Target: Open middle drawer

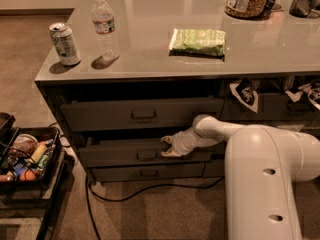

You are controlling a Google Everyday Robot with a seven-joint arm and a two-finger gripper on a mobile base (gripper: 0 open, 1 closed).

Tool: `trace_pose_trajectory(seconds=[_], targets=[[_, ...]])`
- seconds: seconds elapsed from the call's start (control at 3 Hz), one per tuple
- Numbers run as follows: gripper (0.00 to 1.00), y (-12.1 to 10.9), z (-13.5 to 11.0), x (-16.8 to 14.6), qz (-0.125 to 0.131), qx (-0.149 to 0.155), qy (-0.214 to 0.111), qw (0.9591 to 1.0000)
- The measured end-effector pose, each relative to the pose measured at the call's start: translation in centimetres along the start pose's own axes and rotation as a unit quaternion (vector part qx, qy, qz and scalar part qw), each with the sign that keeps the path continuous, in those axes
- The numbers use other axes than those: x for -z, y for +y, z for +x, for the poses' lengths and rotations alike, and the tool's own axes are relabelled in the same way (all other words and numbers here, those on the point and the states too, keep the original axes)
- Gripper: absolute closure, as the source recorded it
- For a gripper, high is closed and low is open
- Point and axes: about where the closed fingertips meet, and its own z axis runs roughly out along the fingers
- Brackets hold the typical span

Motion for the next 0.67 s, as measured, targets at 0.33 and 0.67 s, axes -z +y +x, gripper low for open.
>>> trace_pose_trajectory(seconds=[0.33,0.67], targets=[[1.00,0.0,0.0,0.3,0.000,0.000,0.000,1.0000],[1.00,1.1,-0.4,0.5,-0.018,-0.002,-0.008,0.9998]])
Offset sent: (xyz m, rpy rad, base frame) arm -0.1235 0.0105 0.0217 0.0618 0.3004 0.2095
